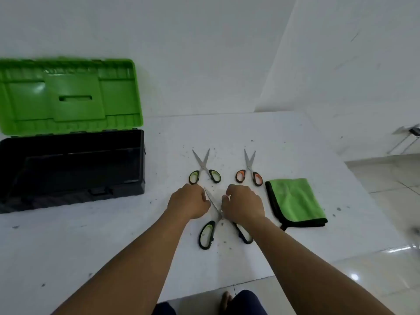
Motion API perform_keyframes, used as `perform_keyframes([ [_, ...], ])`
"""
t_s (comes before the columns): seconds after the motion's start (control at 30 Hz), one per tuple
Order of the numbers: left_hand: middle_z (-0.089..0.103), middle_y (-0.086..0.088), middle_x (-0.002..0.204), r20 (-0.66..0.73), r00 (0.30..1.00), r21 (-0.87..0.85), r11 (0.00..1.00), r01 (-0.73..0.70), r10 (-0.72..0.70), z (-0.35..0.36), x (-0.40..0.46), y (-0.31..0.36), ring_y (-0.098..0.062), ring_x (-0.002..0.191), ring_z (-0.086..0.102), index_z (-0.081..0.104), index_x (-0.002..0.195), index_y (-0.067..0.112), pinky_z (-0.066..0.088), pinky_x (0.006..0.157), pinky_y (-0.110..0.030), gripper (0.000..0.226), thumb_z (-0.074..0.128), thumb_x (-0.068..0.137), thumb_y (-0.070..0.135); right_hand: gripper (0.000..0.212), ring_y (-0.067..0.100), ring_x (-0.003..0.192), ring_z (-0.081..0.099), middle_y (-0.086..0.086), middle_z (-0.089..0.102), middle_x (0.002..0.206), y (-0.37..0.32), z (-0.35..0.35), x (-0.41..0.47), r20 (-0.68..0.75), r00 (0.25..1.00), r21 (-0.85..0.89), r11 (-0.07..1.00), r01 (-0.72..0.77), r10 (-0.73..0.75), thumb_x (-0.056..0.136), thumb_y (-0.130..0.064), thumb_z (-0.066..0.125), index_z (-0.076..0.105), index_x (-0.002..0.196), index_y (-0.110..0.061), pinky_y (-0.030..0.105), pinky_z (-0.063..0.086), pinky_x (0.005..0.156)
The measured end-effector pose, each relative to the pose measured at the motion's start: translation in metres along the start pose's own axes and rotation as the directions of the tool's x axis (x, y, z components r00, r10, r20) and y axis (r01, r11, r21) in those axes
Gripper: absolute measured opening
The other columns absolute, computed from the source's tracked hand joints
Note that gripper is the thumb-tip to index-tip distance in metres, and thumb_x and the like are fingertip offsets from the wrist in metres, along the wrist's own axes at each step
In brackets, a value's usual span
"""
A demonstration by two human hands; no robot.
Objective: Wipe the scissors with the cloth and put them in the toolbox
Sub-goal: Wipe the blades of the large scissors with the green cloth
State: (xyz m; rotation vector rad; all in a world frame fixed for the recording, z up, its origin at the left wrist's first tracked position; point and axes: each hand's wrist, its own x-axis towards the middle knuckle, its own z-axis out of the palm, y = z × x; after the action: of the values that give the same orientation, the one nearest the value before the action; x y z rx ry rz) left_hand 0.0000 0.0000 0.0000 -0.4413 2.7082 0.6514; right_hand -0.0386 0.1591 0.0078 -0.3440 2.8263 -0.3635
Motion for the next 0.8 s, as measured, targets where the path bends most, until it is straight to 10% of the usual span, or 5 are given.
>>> perform_keyframes([
  [0.37, 0.071, 0.009, 0.082, -0.169, 0.986, -0.148, 0.989, -0.03, 0.005, 0.041, -0.003, -0.014, -0.009, 0.077, 0.063, 0.074, 0.086, 0.024, 0.045, 0.066, -0.026, 0.032, 0.066, 0.088, 0.055, 0.024, 0.019, 0.081, 0.053, 0.002, 0.066, 0.098, 0.017, 0.044, -0.008, -0.285, 0.956, 0.02, 0.997, 0.073, -0.064, 0.104, -0.031, 0.048, 0.061, 0.119, -0.018, 0.032, 0.039, 0.065],
  [0.8, 0.08, -0.007, 0.087, -0.165, 0.985, -0.16, 0.985, -0.069, 0.042, 0.055, -0.034, -0.001, -0.018, 0.074, 0.069, 0.074, 0.078, 0.012, 0.052, 0.067, -0.031, 0.036, 0.08, 0.08, 0.047, 0.03, 0.025, 0.109, 0.053, 0.004, 0.064, 0.109, 0.03, 0.066, -0.044, -0.334, 0.938, -0.01, 0.995, 0.095, -0.093, 0.105, -0.037, 0.049, 0.068, 0.11, -0.015, 0.037, 0.044, 0.093],
])
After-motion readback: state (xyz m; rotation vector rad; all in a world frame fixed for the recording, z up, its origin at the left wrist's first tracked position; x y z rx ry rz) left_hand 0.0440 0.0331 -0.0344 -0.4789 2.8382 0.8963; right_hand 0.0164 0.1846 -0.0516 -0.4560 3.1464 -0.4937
